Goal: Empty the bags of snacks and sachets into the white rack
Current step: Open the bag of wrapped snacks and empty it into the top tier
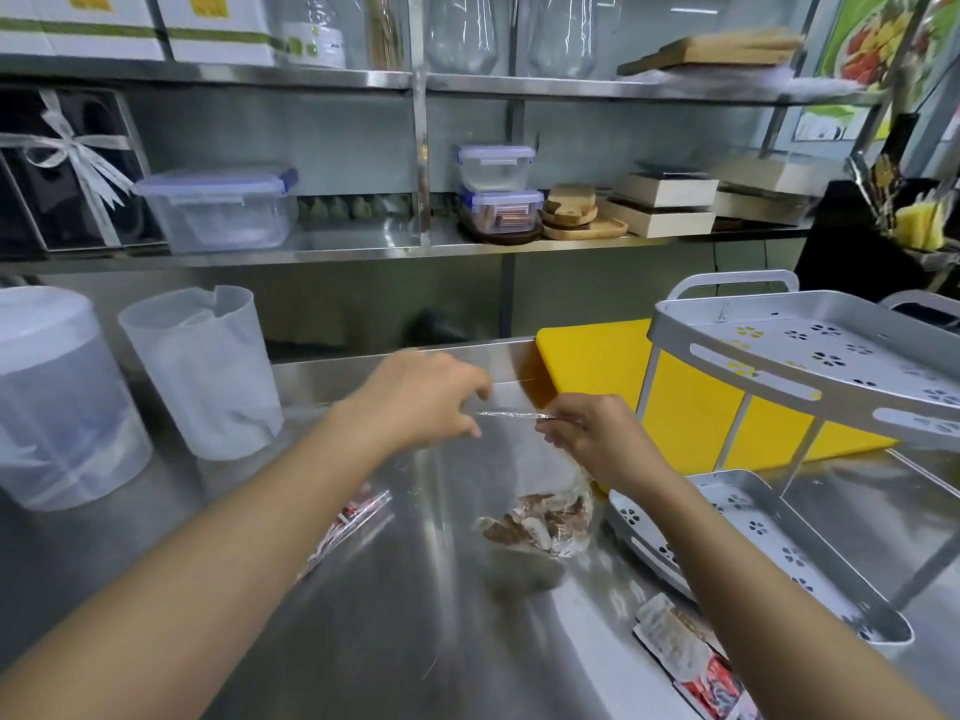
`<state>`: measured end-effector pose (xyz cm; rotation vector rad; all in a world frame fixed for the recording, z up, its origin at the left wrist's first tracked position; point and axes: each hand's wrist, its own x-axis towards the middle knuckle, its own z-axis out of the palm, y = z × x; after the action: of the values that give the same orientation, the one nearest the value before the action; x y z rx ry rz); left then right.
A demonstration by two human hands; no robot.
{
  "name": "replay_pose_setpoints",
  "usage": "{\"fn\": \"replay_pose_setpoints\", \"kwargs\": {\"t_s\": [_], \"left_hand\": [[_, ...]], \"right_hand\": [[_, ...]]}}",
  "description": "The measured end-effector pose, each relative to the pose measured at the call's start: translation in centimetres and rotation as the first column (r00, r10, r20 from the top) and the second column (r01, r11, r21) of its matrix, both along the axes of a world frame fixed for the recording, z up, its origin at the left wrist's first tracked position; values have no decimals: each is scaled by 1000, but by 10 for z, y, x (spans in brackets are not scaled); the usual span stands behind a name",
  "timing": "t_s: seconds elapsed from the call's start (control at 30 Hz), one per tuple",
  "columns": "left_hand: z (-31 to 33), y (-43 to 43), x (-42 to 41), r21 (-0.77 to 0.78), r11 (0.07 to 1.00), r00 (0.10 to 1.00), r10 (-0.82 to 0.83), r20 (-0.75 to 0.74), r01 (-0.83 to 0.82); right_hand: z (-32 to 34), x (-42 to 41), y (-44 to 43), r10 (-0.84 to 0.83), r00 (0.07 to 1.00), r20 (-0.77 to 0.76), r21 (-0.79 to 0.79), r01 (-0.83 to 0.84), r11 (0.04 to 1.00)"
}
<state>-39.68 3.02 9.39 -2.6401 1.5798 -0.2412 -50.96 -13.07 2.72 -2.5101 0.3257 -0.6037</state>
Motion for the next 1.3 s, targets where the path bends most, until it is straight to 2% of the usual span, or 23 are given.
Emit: {"fn": "replay_pose_setpoints", "kwargs": {"t_s": [0.1, 0.17, 0.23, 0.3, 0.37, 0.43, 0.5, 0.57, 0.6, 0.7, 0.8, 0.9, 1.0, 1.1, 1.3], "left_hand": [[-7, -10, -8, -100, 995, 999, -33, -30, 30], [-3, -12, -4, -125, 992, 994, 9, -105, -22], [0, -10, 2, -128, 990, 988, 49, -145, -67], [1, -7, 9, -99, 991, 986, 74, -149, -89], [3, -3, 13, -38, 993, 980, 104, -167, -112], [14, 6, 16, -17, 990, 972, 134, -194, -140], [31, 17, 17, -116, 980, 976, 142, -167, -163], [38, 25, 18, -299, 938, 983, 144, -117, -173], [39, 27, 16, -321, 931, 984, 151, -99, -175], [25, 28, 15, -122, 976, 975, 159, -155, -178], [22, 28, 21, -245, 949, 974, 164, -159, -200], [22, 24, 21, -172, 960, 970, 199, -137, -221], [20, 21, 21, -180, 953, 969, 232, -82, -243], [16, 16, 12, -179, 961, 977, 204, -65, -212], [3, -10, -3, -181, 976, 981, 88, -172, -120]], "right_hand": [[13, -3, -1, 3, 1000, -7, -31, -3, 999], [19, -8, -9, -26, 979, -202, -79, 10, 997], [17, -14, -16, -41, 894, -446, -130, -19, 991], [12, -17, -22, -18, 860, -510, -60, -15, 998], [12, -17, -23, -22, 892, -452, -32, 9, 999], [20, -17, -21, -42, 952, -303, -70, 21, 997], [29, -17, -17, -78, 997, -16, -116, 76, 990], [35, -15, -15, -121, 962, 247, -162, 164, 973], [37, -13, -15, -125, 958, 260, -184, 177, 967], [41, -3, -16, -114, 993, -8, -294, 106, 950], [49, 4, -22, -102, 994, 27, -258, 105, 960], [48, 10, -21, -30, 994, -106, -243, 3, 970], [45, 10, -19, -9, 998, -57, -56, 5, 998], [45, 10, -16, 80, 995, -55, 161, -70, 985], [40, 8, -10, 104, 995, -4, 248, -100, 964]]}}
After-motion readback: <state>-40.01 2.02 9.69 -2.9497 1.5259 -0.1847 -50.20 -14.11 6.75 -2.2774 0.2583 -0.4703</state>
